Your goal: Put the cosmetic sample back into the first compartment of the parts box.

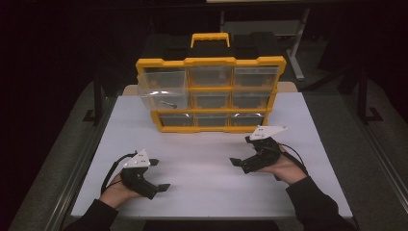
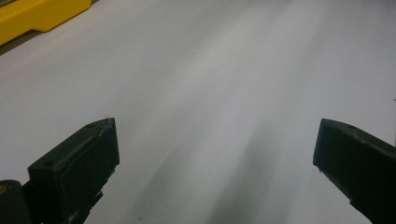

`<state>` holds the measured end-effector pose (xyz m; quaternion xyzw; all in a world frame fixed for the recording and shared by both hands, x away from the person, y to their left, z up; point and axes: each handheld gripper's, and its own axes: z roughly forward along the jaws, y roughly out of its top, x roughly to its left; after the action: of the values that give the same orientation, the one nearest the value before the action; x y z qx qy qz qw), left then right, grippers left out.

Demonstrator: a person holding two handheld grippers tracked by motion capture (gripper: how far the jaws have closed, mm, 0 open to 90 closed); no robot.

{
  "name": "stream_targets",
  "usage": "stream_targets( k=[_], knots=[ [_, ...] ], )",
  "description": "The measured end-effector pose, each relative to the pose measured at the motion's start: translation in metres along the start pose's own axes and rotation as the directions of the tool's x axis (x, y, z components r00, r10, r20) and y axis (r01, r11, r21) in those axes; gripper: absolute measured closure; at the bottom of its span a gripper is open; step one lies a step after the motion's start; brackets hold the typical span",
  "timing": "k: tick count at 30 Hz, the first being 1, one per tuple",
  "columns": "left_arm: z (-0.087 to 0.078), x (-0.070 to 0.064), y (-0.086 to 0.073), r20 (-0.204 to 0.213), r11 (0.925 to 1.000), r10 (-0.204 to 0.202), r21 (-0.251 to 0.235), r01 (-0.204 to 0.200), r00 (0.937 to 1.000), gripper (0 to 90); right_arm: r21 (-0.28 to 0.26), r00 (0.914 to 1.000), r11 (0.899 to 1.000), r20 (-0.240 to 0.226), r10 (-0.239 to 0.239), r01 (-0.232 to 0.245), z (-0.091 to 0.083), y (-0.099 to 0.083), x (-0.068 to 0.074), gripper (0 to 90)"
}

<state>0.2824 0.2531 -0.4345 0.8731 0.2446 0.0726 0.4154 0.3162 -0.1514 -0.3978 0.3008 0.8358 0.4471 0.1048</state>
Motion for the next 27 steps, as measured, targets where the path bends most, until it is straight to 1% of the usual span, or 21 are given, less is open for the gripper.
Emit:
stream_targets(
  k=[2, 5, 6, 11, 17, 23, 25, 27],
  knots=[
    [0.000, 0.000, 0.000, 0.000, 1.0000, -0.003, -0.003, 0.003, 1.0000, 0.0, 0.003, 0.9999, 1.000, 0.005, 0.011, -0.011, -0.001, -0.008, 0.001, 1.8],
    [0.000, 0.000, 0.000, -0.002, 1.0000, -0.003, -0.004, 0.003, 1.0000, 0.0, 0.014, 0.9999, 1.000, 0.009, 0.009, -0.009, -0.003, -0.020, 0.003, 1.8],
    [0.000, 0.000, 0.000, -0.002, 1.0000, -0.002, -0.003, 0.002, 1.0000, 0.0, 0.015, 0.9998, 1.000, 0.011, 0.015, -0.015, -0.004, -0.024, 0.004, 1.9],
    [0.000, 0.000, 0.000, -0.001, 1.0000, -0.002, -0.002, 0.002, 1.0000, 0.0, -0.007, 0.9988, 0.999, 0.022, 0.044, -0.044, -0.010, -0.045, 0.007, 1.9],
    [0.000, 0.000, -0.001, -0.001, 1.0000, -0.002, -0.004, 0.002, 1.0000, 0.0, -0.038, 0.9971, 0.997, 0.039, 0.066, -0.064, -0.019, -0.059, 0.008, 2.0],
    [0.000, 0.000, -0.002, -0.003, 1.0000, -0.003, -0.001, 0.003, 1.0000, 0.0, -0.052, 0.9960, 0.997, 0.062, 0.065, -0.062, -0.024, -0.070, 0.007, 2.0],
    [0.000, 0.001, -0.002, -0.004, 1.0000, -0.001, 0.001, 0.001, 1.0000, 0.0, -0.040, 0.9956, 0.997, 0.066, 0.066, -0.064, -0.025, -0.074, 0.007, 2.0],
    [0.000, 0.001, -0.002, -0.006, 1.0000, 0.001, 0.003, -0.001, 1.0000, 0.0, -0.027, 0.9959, 0.998, 0.073, 0.054, -0.052, -0.024, -0.077, 0.007, 2.0]
  ],
)
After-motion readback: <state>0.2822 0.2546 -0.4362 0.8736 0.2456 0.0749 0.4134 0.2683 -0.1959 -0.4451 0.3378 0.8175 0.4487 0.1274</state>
